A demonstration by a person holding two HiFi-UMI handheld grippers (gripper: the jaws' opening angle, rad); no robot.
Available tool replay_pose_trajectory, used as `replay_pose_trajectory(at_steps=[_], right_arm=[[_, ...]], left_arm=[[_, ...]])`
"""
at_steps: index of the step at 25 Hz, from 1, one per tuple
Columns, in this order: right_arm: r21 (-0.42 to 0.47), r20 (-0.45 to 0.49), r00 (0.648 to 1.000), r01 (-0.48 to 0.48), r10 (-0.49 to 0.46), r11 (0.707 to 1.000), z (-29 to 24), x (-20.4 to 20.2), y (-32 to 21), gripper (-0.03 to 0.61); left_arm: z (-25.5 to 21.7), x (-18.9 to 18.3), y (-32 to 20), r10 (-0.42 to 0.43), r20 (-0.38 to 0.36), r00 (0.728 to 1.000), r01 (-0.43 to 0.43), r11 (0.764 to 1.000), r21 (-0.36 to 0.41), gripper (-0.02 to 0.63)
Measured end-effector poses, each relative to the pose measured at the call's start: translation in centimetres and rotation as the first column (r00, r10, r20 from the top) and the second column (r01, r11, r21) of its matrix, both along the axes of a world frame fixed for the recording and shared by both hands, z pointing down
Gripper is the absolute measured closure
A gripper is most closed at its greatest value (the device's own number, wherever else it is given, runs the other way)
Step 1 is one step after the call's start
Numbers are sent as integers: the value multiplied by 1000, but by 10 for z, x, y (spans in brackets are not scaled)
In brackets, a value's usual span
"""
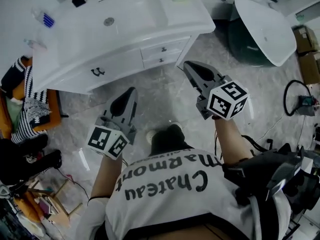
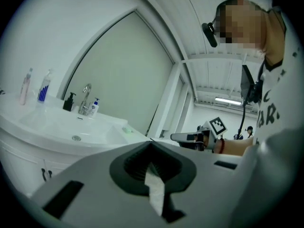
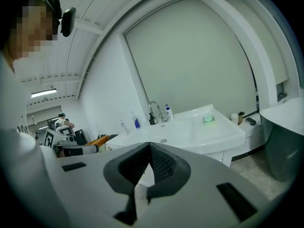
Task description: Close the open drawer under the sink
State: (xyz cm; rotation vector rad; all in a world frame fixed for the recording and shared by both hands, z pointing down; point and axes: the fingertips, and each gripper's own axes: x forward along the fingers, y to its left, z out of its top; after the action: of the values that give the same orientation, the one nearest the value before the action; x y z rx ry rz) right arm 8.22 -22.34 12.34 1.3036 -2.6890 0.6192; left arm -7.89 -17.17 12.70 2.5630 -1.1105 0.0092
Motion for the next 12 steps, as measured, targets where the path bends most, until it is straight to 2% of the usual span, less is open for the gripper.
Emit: replay_pose_trajectory(at_steps=[4,6,12], right_arm=[[-17,23,1000,3,-3,1000,-13,13,19,568],[-18,5,1000,11,-11,1000,-15,18,26,568],[3,-43,999,-5,5,1000,-24,30,40,568]], left_arm=[[-20,2,13,-25,12,1000,25,999,29,606],[-28,4,18,-45,0,999,45,999,31,606],[-37,6,33,-88,-33,996,88,996,-5,606]])
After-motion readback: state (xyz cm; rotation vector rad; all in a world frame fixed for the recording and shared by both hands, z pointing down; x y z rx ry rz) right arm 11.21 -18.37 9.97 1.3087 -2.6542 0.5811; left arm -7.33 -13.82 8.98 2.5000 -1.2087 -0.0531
